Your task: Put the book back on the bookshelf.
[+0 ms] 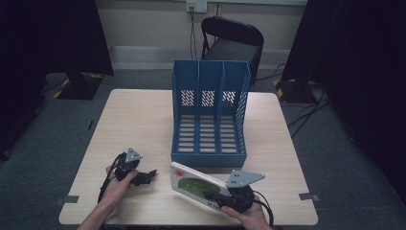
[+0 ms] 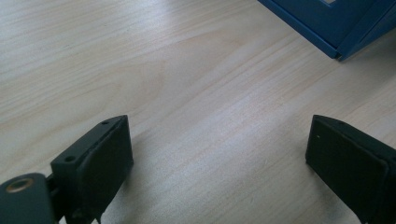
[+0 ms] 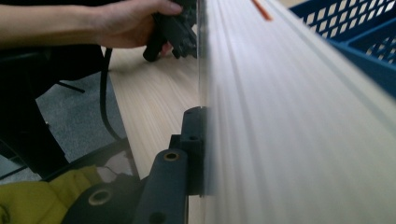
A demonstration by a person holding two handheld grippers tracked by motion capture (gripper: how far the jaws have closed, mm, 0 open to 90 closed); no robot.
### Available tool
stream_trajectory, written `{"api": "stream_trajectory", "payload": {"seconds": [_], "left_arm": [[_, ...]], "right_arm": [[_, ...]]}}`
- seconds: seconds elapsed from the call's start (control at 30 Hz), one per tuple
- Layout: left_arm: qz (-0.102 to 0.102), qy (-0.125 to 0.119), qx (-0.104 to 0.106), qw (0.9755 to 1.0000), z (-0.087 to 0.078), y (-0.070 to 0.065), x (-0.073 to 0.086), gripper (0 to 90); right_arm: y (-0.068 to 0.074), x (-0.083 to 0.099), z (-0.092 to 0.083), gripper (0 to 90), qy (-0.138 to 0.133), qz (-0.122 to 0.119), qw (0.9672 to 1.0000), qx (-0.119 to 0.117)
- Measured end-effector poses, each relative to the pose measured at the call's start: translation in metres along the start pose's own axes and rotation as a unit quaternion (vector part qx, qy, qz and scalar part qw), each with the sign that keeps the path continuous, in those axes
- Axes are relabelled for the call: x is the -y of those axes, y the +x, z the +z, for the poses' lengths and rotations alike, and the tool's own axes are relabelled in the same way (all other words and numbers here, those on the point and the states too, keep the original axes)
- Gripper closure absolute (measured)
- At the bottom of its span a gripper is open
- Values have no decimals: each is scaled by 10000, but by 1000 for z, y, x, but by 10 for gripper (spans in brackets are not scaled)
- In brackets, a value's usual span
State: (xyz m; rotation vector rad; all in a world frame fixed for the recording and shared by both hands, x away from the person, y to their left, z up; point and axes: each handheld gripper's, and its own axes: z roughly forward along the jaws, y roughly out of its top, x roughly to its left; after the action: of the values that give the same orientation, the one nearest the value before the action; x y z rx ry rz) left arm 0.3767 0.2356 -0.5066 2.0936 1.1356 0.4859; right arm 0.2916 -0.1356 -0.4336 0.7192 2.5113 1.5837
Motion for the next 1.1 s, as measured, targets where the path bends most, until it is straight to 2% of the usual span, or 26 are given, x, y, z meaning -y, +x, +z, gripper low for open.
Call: {"api": "stream_trajectory", "payload": {"seconds": [0.27, 0.37, 0.57, 0.77, 0.87, 0.93, 1.1], "left_arm": [[-52, 19, -28, 10000, 1, -1, -1, 48], [-43, 42, -10, 10000, 3, -1, -1, 20], [-40, 44, -9, 10000, 3, -1, -1, 17], [-30, 60, -10, 10000, 2, -1, -1, 18], [-17, 67, -10, 10000, 2, -1, -2, 16], [-14, 65, -2, 10000, 3, -2, -2, 11], [-6, 68, -4, 10000, 3, -2, -2, 11]], "right_arm": [[2, -9, -8, 766, -72, -7, 10000, -4], [2, -14, -10, 766, -138, -32, 9999, -13], [4, -25, -15, 766, -275, -88, 9996, -12], [2, -32, -22, 766, -399, -126, 9991, 119], [1, -32, -24, 766, -558, -138, 9978, 336], [-2, -33, -24, 766, -531, -90, 9982, 282], [-2, -38, -29, 765, -553, -95, 9972, 493]]}}
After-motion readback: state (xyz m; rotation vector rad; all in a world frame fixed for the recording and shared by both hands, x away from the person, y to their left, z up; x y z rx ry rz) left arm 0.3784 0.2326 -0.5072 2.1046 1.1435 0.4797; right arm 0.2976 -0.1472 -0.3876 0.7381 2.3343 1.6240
